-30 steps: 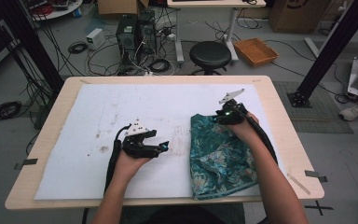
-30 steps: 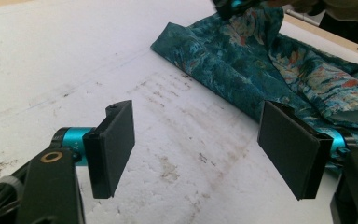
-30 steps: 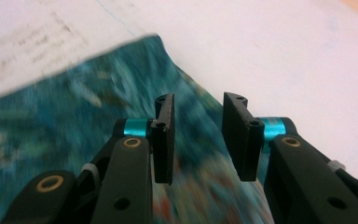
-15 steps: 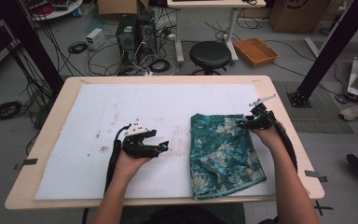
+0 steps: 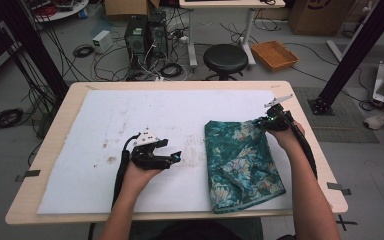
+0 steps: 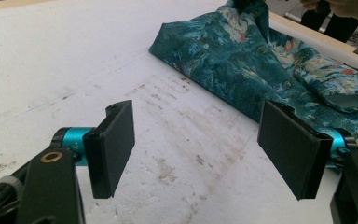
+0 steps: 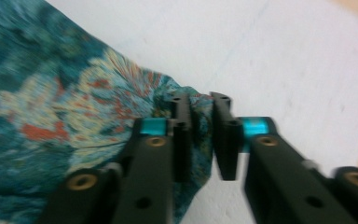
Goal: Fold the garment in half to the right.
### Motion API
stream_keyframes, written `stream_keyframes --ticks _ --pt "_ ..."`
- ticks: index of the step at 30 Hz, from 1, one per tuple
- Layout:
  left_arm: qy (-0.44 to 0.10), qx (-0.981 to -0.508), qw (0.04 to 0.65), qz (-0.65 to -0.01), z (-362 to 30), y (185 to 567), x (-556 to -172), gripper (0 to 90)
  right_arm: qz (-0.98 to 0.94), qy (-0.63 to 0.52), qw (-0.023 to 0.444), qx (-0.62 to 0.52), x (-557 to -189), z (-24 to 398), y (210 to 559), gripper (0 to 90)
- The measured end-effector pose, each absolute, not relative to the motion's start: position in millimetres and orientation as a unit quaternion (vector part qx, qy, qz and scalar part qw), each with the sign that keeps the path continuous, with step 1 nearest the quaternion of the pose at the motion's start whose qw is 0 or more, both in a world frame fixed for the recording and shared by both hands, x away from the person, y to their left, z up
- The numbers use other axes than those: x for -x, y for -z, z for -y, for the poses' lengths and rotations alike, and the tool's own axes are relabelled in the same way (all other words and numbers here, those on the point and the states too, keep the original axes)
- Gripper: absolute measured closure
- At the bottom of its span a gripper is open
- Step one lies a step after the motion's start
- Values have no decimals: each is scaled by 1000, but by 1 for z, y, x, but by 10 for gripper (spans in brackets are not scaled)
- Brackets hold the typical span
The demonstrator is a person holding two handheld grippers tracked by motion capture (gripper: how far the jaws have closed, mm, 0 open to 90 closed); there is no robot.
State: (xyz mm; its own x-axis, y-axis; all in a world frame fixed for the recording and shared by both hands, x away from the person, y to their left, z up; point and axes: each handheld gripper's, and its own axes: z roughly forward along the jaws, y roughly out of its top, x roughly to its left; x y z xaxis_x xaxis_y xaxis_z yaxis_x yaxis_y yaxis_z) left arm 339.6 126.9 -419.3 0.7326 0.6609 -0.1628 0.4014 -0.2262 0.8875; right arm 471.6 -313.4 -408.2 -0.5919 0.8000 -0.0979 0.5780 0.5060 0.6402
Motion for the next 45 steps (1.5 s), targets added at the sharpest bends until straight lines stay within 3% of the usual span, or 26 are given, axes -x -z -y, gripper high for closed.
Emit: stream_keyframes --ticks 3,7,12,18,24,35,45 --pt "-125 -772 518 -347 -129 420 -341 274 -835 -301 195 -418 -467 318 408 595" --pt "-128 -769 519 -351 -130 420 -341 274 -824 -345 202 -402 -448 316 392 557" --pt "-129 -769 521 -348 -130 419 -339 274 -841 -359 184 -360 -428 294 385 551" --pt "-130 -767 520 -351 -133 419 -339 274 -868 -334 137 -341 -416 275 414 566" --pt "-129 -767 519 -354 -135 421 -339 274 -860 -329 115 -371 -410 308 434 572" --pt "-128 -767 518 -355 -132 422 -340 274 -848 -352 143 -369 -382 342 422 563" --pt "-134 -762 524 -356 -138 420 -340 274 -865 -387 127 -291 -369 283 398 539"
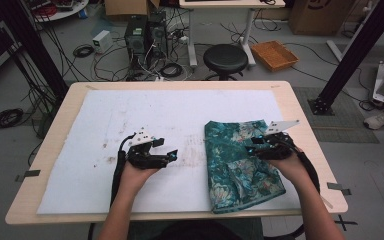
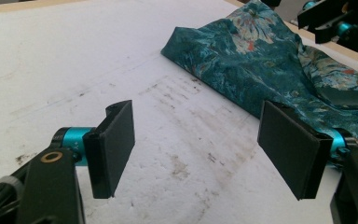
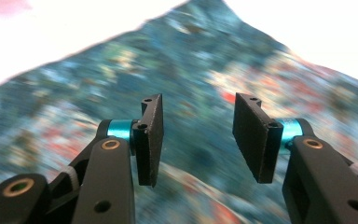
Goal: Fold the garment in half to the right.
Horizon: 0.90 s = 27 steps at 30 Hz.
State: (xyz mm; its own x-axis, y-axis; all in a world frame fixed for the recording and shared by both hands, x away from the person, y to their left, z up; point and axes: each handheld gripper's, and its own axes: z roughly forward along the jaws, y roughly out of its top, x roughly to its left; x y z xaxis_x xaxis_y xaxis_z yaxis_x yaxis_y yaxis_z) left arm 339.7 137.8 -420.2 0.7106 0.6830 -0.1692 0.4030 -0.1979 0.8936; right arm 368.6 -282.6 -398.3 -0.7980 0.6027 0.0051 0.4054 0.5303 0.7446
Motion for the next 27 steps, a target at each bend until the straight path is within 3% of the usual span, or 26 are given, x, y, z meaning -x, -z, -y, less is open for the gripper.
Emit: stream_keyframes --ticks 10,14,20,27 --pt "-135 -760 524 -359 -140 420 -340 274 -868 -415 102 -252 -353 260 396 527" --pt "-136 -761 522 -359 -140 421 -341 274 -876 -418 70 -231 -350 254 402 532" --pt "-136 -760 520 -365 -142 423 -342 274 -898 -385 47 -210 -345 254 424 877" --pt "-137 -759 521 -365 -140 424 -342 274 -883 -407 74 -221 -330 281 417 900"
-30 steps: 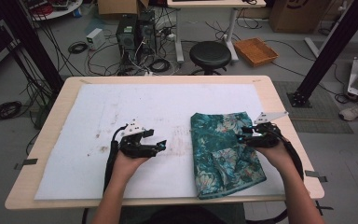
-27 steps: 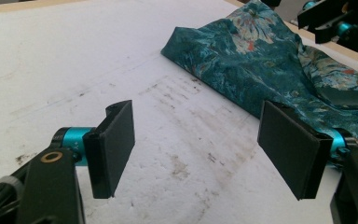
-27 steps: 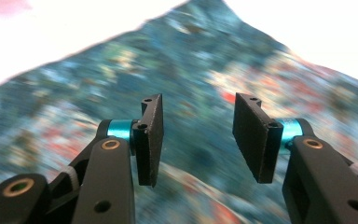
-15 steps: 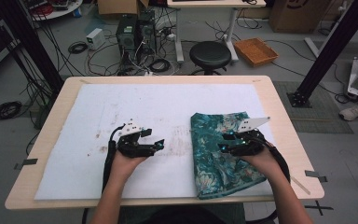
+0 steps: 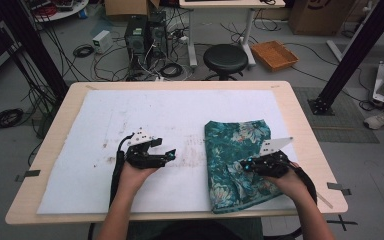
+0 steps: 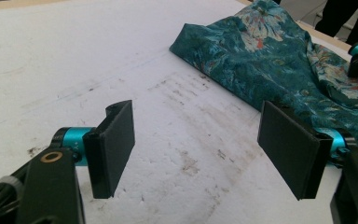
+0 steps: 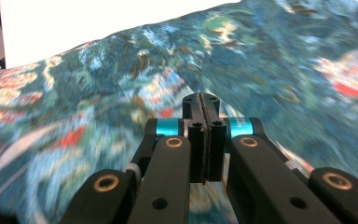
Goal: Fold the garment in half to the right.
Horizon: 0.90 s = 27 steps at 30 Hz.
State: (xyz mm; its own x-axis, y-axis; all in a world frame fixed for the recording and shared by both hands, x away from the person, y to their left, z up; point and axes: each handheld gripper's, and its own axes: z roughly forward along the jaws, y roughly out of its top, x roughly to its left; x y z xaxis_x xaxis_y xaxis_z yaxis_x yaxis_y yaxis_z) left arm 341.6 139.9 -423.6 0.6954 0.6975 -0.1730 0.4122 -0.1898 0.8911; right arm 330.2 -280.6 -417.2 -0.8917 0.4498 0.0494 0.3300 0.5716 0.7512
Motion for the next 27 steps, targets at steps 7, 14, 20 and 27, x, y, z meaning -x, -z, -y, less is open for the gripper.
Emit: stream_keyframes --ticks 7,14,20,27 --pt "-137 -762 517 -363 -136 424 -342 274 -860 -439 83 -249 -332 291 409 611" --pt "-140 -760 519 -365 -139 424 -342 274 -876 -430 56 -211 -341 245 412 549" --pt "-142 -757 520 -369 -143 423 -342 274 -898 -387 53 -203 -342 232 427 854" --pt "-145 -756 521 -369 -145 422 -342 274 -873 -425 91 -220 -327 269 411 878"
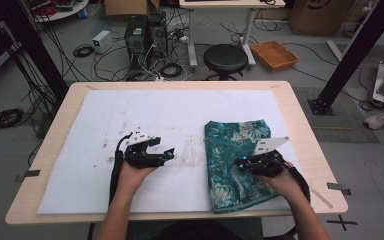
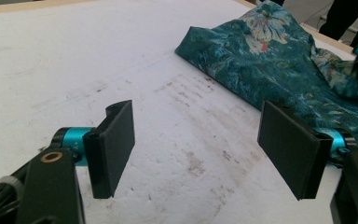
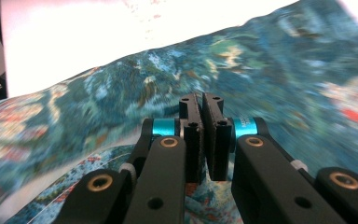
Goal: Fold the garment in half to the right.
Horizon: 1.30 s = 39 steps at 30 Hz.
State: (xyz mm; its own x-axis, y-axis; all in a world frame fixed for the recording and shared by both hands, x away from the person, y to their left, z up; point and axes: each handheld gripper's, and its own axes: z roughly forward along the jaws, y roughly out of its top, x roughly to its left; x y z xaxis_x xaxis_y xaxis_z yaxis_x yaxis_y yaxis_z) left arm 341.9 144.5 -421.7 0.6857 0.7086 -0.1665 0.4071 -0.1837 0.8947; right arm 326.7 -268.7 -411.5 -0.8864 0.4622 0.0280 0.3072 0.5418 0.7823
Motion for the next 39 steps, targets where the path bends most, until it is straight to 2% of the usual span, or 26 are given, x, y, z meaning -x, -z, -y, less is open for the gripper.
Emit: stream_keyframes --ticks 8,9,11,14,17,25,28,31,36,37,39 --pt "-145 -754 520 -373 -146 422 -343 274 -837 -456 146 -264 -281 339 399 868" --pt "-145 -754 521 -373 -145 422 -343 274 -834 -458 146 -270 -277 345 399 844" --pt "-143 -755 520 -373 -144 422 -343 274 -823 -465 156 -286 -267 361 399 707" --pt "-144 -755 520 -372 -143 423 -344 274 -811 -469 183 -298 -263 371 391 673" --pt "-143 -756 519 -373 -142 422 -345 274 -811 -469 187 -296 -269 367 384 666" --pt "-142 -755 519 -375 -144 423 -346 275 -832 -426 180 -307 -320 335 396 612" --pt "-145 -754 519 -376 -147 423 -346 275 -826 -420 182 -329 -345 333 399 579" --pt "-146 -754 518 -377 -148 423 -346 274 -813 -413 198 -360 -371 334 400 579" --pt "-144 -757 516 -374 -146 423 -347 274 -795 -385 199 -424 -426 337 406 585" --pt "-142 -756 517 -374 -146 423 -347 275 -794 -384 190 -432 -433 338 409 624" --pt "-143 -755 518 -375 -147 423 -346 274 -796 -381 159 -442 -450 341 420 760"
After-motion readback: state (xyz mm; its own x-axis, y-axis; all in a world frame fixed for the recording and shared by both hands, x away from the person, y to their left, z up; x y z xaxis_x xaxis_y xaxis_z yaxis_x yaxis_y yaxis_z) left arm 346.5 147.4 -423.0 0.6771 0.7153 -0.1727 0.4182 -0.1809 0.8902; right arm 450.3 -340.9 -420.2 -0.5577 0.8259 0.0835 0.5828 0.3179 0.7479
